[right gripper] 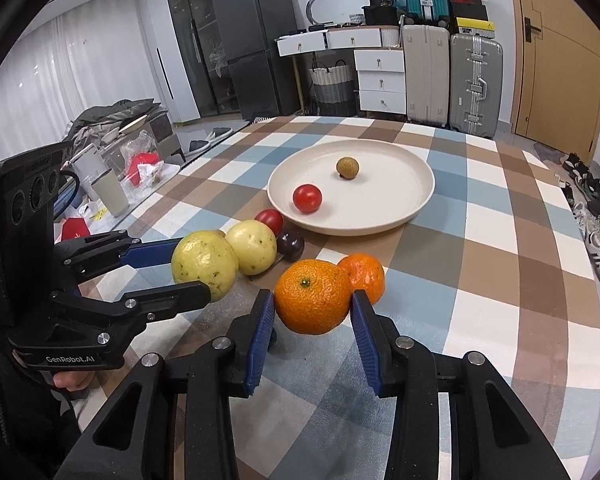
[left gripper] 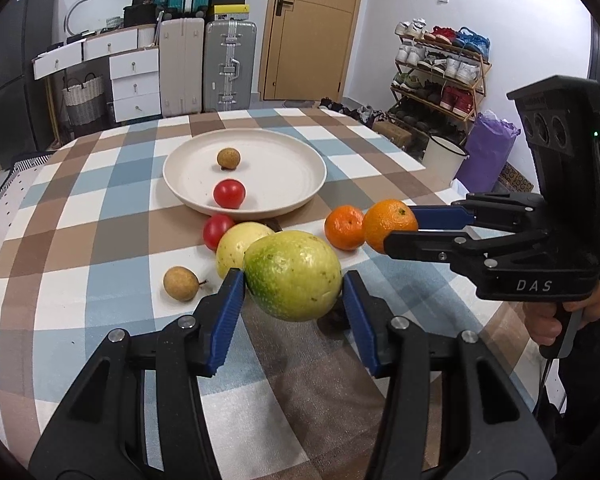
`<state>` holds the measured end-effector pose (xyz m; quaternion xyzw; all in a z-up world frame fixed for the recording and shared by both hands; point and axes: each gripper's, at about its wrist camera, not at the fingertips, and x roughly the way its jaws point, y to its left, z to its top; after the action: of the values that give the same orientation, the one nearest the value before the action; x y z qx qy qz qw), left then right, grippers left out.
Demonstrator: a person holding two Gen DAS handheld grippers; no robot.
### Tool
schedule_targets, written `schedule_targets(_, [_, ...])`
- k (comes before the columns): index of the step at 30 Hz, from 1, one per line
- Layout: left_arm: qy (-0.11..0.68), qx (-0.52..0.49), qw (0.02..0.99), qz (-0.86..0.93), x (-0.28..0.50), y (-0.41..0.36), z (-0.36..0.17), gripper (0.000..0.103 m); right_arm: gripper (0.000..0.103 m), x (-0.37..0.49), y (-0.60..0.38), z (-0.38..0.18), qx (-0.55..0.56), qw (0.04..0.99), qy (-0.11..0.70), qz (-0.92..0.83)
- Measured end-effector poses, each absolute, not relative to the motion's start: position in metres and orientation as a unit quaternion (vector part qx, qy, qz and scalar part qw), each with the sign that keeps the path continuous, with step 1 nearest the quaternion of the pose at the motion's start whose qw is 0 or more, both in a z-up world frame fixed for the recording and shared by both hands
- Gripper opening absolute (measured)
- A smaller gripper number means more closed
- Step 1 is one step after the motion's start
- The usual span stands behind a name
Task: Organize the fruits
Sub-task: 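Lift the green-yellow fruit with the left tool while the right tool lifts the orange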
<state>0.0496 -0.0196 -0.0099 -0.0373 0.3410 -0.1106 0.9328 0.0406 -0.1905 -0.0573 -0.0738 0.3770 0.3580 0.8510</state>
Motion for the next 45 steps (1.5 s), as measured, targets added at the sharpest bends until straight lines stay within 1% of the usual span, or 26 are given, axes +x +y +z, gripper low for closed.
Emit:
schedule_targets(12, [0.307, -0.041, 0.946, -0.101, 0.039, -0.016, 0.011, 0.048, 0.04, 0.041, -0.196, -0.048, -0.063, 0.858, 0.363, 0.356])
schedule_targets(23, [0.315, -0.044, 0.943, -0.097, 0.039, -0.012, 0.004, 0.047, 0.04, 0.044, -0.197, -0.05, -0.059, 0.858, 0.367, 0.354])
schedule_targets(27, [0.333, -0.034, 0.937, -0.099, 0.041, -0.016, -0.003, 0.047, 0.04, 0.043, -0.196, -0.051, -0.062, 0.856, 0.369, 0.356])
schedule_targets(34, [0.387, -0.03, 0.916, -0.096, 0.051, -0.02, -0.032, 0.047, 0.04, 0.043, -0.194, -0.053, -0.065, 0.854, 0.373, 0.357])
schedule_targets(40, [0.396, -0.041, 0.911, -0.105, 0.061, -0.017, -0.037, 0.047, 0.04, 0.046, -0.194, -0.057, -0.065, 0.853, 0.378, 0.355])
schedule_targets(45, [0.408, -0.044, 0.905, -0.11, 0.07, -0.02, -0.046, 0.049, 0.04, 0.047, -0.193, -0.06, -0.066, 0.852, 0.381, 0.353])
